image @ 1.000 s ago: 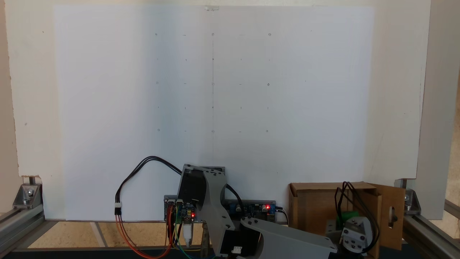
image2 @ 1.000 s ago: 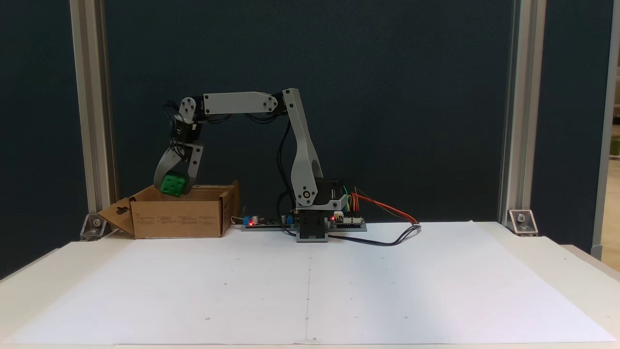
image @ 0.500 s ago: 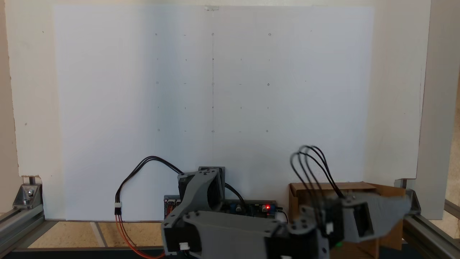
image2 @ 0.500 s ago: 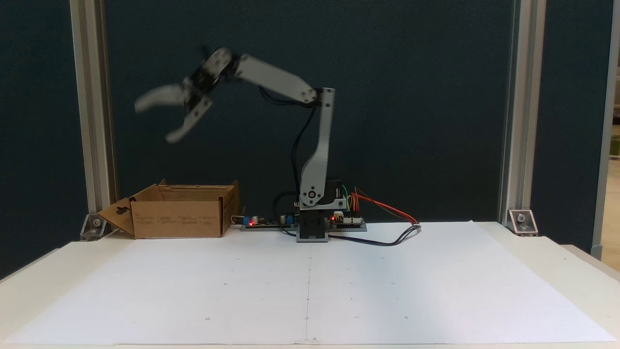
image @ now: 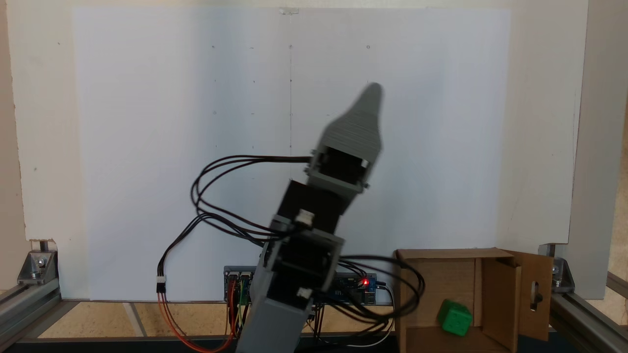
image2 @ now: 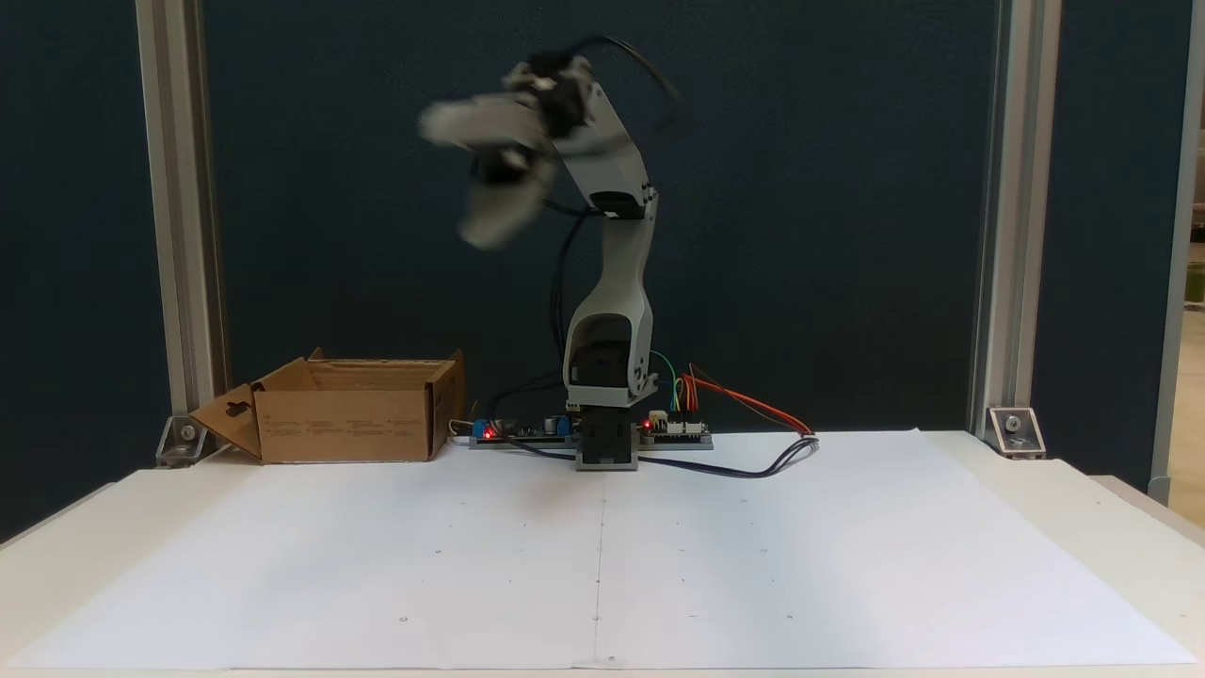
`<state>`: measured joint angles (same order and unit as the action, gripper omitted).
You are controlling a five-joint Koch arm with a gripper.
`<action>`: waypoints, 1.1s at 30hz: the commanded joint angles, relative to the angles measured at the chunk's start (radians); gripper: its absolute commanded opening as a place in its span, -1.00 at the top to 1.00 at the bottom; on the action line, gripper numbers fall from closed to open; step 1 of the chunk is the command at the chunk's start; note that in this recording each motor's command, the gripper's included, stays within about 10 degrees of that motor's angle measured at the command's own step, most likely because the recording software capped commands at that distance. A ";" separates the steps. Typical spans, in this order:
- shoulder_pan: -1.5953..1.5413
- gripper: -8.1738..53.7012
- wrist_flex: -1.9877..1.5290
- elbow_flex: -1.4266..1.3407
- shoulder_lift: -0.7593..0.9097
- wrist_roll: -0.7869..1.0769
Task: Grasp a green dice and put it in the bin.
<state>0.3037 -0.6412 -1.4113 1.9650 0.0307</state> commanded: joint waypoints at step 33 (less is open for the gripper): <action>-0.273 -0.66 1.515 -1.374 0.408 -0.028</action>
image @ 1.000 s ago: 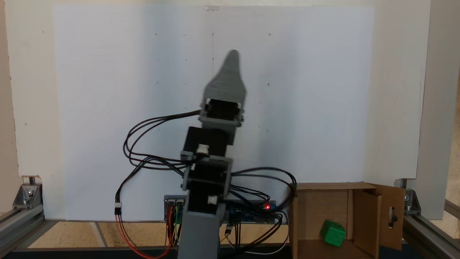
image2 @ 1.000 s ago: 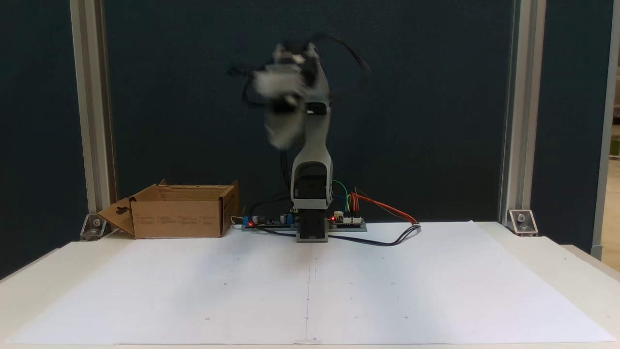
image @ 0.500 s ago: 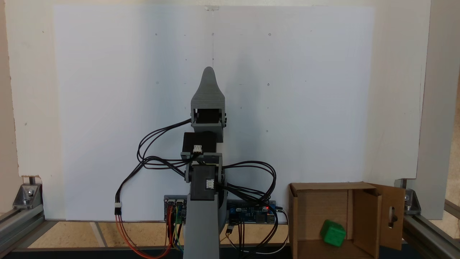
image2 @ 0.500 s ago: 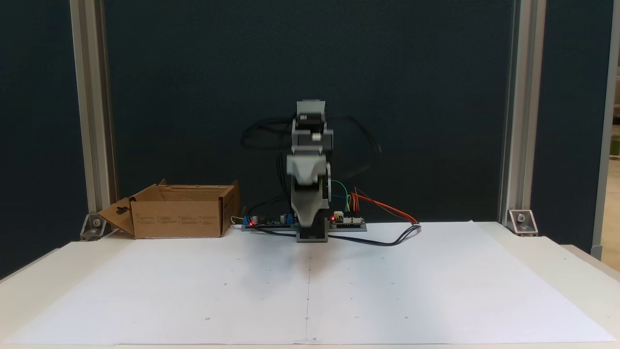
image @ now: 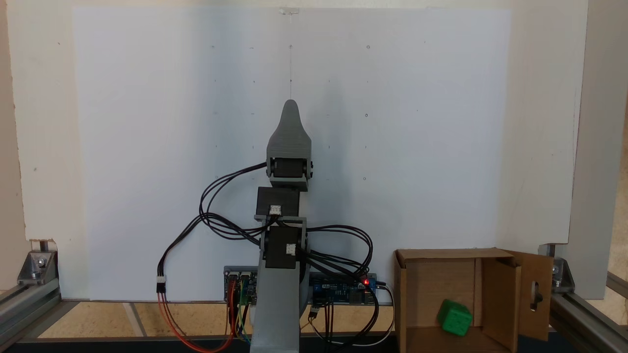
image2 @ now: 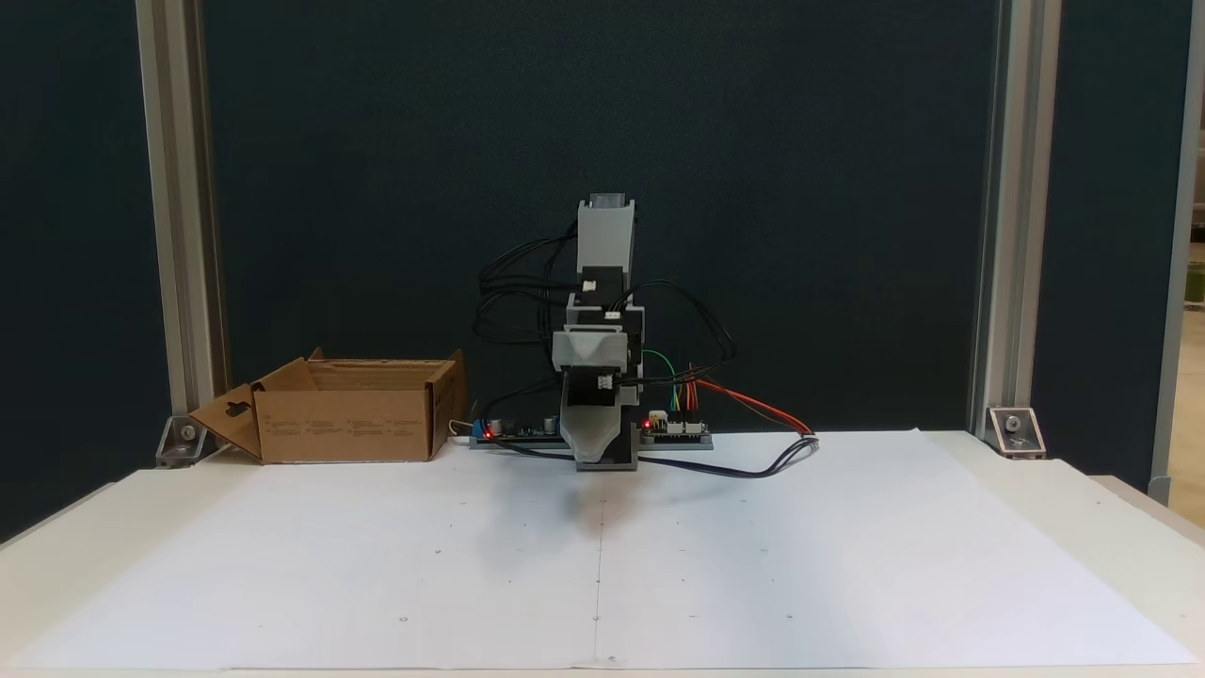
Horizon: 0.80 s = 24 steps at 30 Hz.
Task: Grasp a green dice and put it in the bin.
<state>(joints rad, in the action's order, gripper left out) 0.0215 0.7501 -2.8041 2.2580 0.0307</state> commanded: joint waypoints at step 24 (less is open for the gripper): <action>0.009 -0.74 0.957 -0.324 0.114 -0.020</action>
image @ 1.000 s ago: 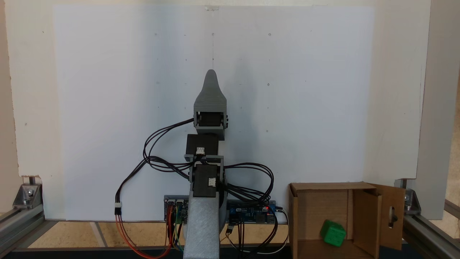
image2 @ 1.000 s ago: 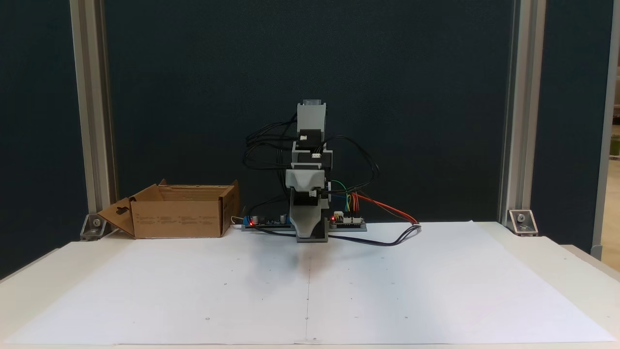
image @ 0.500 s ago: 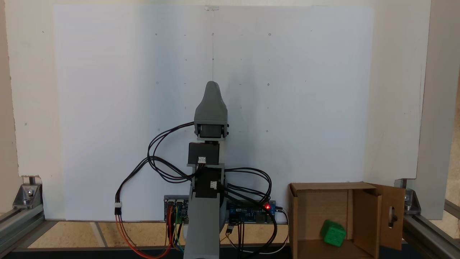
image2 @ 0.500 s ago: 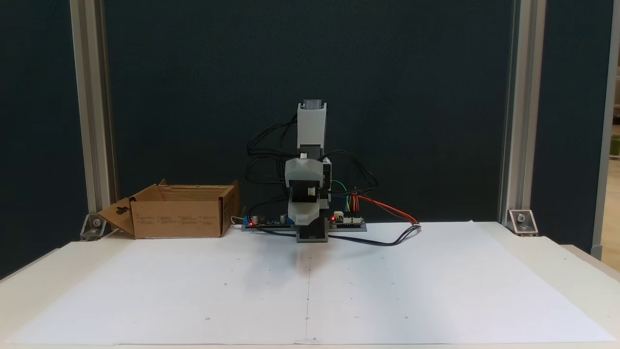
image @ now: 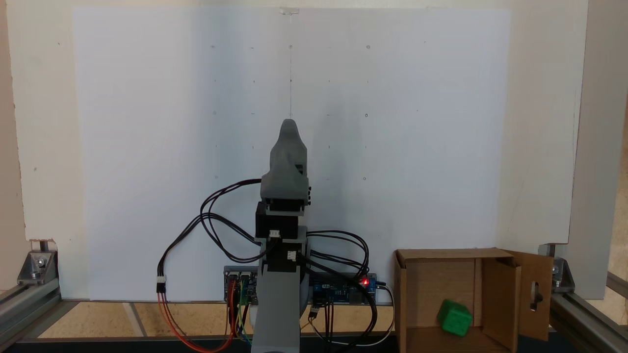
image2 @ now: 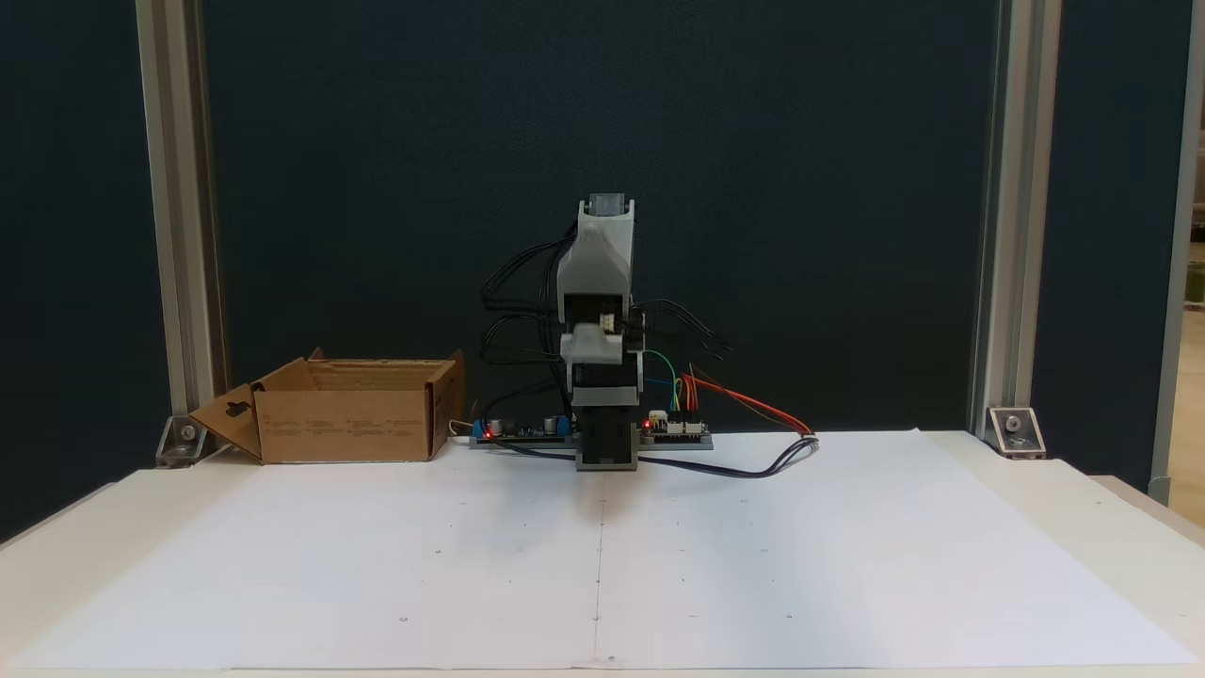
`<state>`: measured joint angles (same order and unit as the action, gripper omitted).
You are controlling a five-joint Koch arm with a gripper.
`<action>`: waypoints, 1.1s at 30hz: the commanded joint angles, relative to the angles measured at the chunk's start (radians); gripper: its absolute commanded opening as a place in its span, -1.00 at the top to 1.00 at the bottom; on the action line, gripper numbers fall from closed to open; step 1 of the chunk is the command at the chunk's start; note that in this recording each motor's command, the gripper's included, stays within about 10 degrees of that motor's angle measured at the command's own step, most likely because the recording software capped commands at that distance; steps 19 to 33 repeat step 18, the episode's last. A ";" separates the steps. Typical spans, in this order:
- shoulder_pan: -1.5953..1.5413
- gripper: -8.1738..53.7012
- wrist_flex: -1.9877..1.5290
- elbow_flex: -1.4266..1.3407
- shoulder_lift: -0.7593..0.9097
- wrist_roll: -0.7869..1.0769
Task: Grasp a green dice and put it in the bin.
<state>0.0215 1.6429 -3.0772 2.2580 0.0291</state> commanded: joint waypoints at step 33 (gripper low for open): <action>0.006 -0.74 0.051 -0.051 0.109 -0.018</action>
